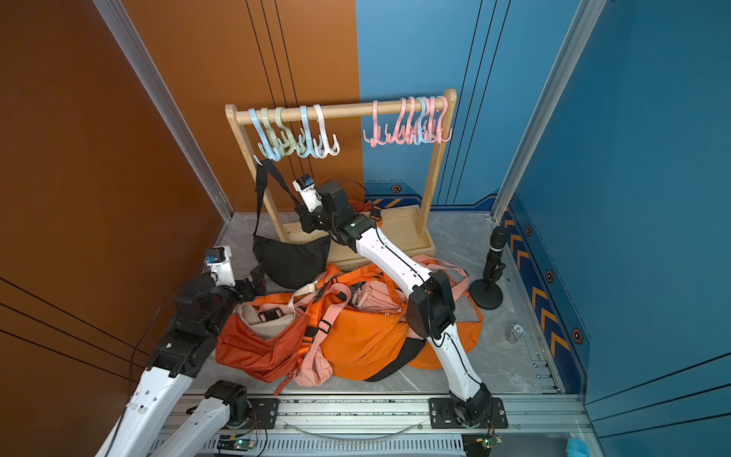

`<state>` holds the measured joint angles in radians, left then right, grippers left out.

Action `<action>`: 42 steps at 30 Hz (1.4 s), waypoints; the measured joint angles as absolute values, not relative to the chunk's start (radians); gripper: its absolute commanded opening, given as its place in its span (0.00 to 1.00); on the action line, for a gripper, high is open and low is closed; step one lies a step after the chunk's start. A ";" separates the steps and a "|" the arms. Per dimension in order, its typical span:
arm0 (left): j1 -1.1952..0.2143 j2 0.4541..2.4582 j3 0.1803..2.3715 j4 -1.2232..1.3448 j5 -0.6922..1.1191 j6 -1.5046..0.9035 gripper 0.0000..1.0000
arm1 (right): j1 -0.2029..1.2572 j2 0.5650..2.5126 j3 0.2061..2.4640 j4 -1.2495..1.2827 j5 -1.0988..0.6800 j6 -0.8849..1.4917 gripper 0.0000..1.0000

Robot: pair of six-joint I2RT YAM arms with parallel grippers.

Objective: Take the bag off the hook
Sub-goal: Pick up the bag from the hook.

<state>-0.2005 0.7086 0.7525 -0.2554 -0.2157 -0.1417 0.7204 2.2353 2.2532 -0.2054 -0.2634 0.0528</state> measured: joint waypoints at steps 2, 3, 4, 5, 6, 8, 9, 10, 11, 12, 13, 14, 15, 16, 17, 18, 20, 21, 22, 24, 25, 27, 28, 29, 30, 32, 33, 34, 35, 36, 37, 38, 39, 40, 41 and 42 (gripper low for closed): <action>-0.180 0.773 0.776 -0.225 -0.215 -0.133 0.98 | 0.717 2.218 2.225 -0.191 -0.269 0.057 0.00; -0.172 0.803 0.787 -0.210 -0.212 -0.133 0.98 | 0.715 2.210 2.212 -0.185 -0.271 0.060 0.00; -0.160 0.838 0.797 -0.184 -0.204 -0.136 0.99 | 0.714 2.202 2.199 -0.178 -0.274 0.064 0.00; -0.149 0.869 0.807 -0.162 -0.196 -0.141 1.00 | 0.713 2.194 2.188 -0.171 -0.279 0.068 0.00; -0.139 0.892 0.816 -0.147 -0.187 -0.148 0.99 | 0.707 2.189 2.183 -0.167 -0.289 0.073 0.00; -0.117 0.951 0.843 -0.110 -0.170 -0.156 0.95 | 0.695 2.184 2.178 -0.155 -0.300 0.086 0.00; -0.109 0.978 0.859 -0.096 -0.162 -0.160 0.91 | 0.688 2.182 2.177 -0.151 -0.307 0.091 0.00; -0.102 1.009 0.879 -0.081 -0.152 -0.160 0.85 | 0.678 2.182 2.177 -0.146 -0.313 0.098 0.00; -0.096 1.040 0.902 -0.067 -0.143 -0.158 0.79 | 0.668 2.182 2.177 -0.141 -0.316 0.105 0.00; -0.091 1.068 0.922 -0.055 -0.134 -0.155 0.77 | 0.661 2.182 2.177 -0.138 -0.320 0.109 0.00; -0.087 1.097 0.945 -0.047 -0.123 -0.155 0.76 | 0.653 2.182 2.177 -0.137 -0.323 0.115 0.00; -0.083 1.126 0.969 -0.039 -0.112 -0.157 0.76 | 0.646 2.182 2.177 -0.137 -0.329 0.120 0.00; -0.079 1.147 0.984 -0.027 -0.105 -0.158 0.76 | 0.641 2.182 2.177 -0.137 -0.332 0.125 0.00; -0.076 1.170 1.001 -0.021 -0.098 -0.159 0.76 | 0.637 2.182 2.177 -0.137 -0.338 0.131 0.00; -0.072 1.192 1.019 -0.015 -0.093 -0.158 0.76 | 0.635 2.182 2.177 -0.137 -0.340 0.133 0.00; -0.069 1.211 1.036 -0.009 -0.089 -0.158 0.76 | 0.634 2.182 2.177 -0.137 -0.342 0.136 0.00; -0.064 1.246 1.065 0.002 -0.081 -0.158 0.76 | 0.635 2.182 2.177 -0.137 -0.346 0.139 0.00; -0.059 1.260 1.076 0.006 -0.077 -0.158 0.76 | 0.635 2.182 2.177 -0.137 -0.349 0.139 0.00; -0.056 1.274 1.088 0.009 -0.072 -0.158 0.76 | 0.635 2.182 2.177 -0.137 -0.352 0.140 0.00; -0.049 1.303 1.109 0.013 -0.060 -0.158 0.76 | 0.635 2.182 2.177 -0.137 -0.363 0.143 0.00; -0.046 1.317 1.118 0.016 -0.054 -0.157 0.76 | 0.635 2.182 2.177 -0.136 -0.364 0.147 0.00; -0.044 1.341 1.134 0.020 -0.047 -0.157 0.75 | 0.635 2.182 2.177 -0.137 -0.367 0.148 0.00; -0.042 1.354 1.142 0.020 -0.045 -0.157 0.74 | 0.635 2.182 2.177 -0.136 -0.368 0.150 0.00; -0.042 1.367 1.150 0.022 -0.043 -0.157 0.71 | 0.635 2.182 2.177 -0.136 -0.368 0.152 0.00; -0.040 1.380 1.160 0.023 -0.040 -0.153 0.67 | 0.635 2.182 2.177 -0.137 -0.371 0.155 0.00; -0.038 1.404 1.177 0.027 -0.035 -0.149 0.63 | 0.635 2.182 2.177 -0.137 -0.375 0.155 0.00; -0.038 1.415 1.187 0.029 -0.034 -0.148 0.60 | 0.635 2.182 2.177 -0.137 -0.377 0.155 0.00; -0.037 1.426 1.196 0.033 -0.032 -0.146 0.55 | 0.635 2.182 2.177 -0.137 -0.381 0.156 0.00; -0.036 1.434 1.202 0.034 -0.031 -0.144 0.50 | 0.635 2.182 2.177 -0.137 -0.384 0.156 0.00; -0.036 1.443 1.209 0.035 -0.030 -0.141 0.44 | 0.634 2.182 2.177 -0.137 -0.386 0.156 0.00; -0.035 1.450 1.213 0.036 -0.028 -0.139 0.34 | 0.634 2.182 2.177 -0.137 -0.389 0.157 0.00; -0.034 1.454 1.214 0.037 -0.027 -0.135 0.25 | 0.634 2.182 2.177 -0.137 -0.390 0.157 0.00; -0.033 1.457 1.214 0.037 -0.027 -0.131 0.13 | 0.634 2.182 2.177 -0.137 -0.390 0.157 0.00; -0.033 1.458 1.214 0.036 -0.029 -0.128 0.00 | 0.634 2.182 2.177 -0.137 -0.391 0.157 0.00; -0.033 1.459 1.214 0.038 -0.032 -0.126 0.00 | 0.634 2.182 2.177 -0.137 -0.393 0.157 0.00; -0.033 1.459 1.214 0.038 -0.038 -0.123 0.00 | 0.634 2.180 2.174 -0.137 -0.393 0.158 0.00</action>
<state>-0.0330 1.4590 1.2144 0.0383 -0.0376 -0.1226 0.6342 2.1803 2.1742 -0.1368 -0.3931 0.1577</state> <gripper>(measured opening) 0.044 0.048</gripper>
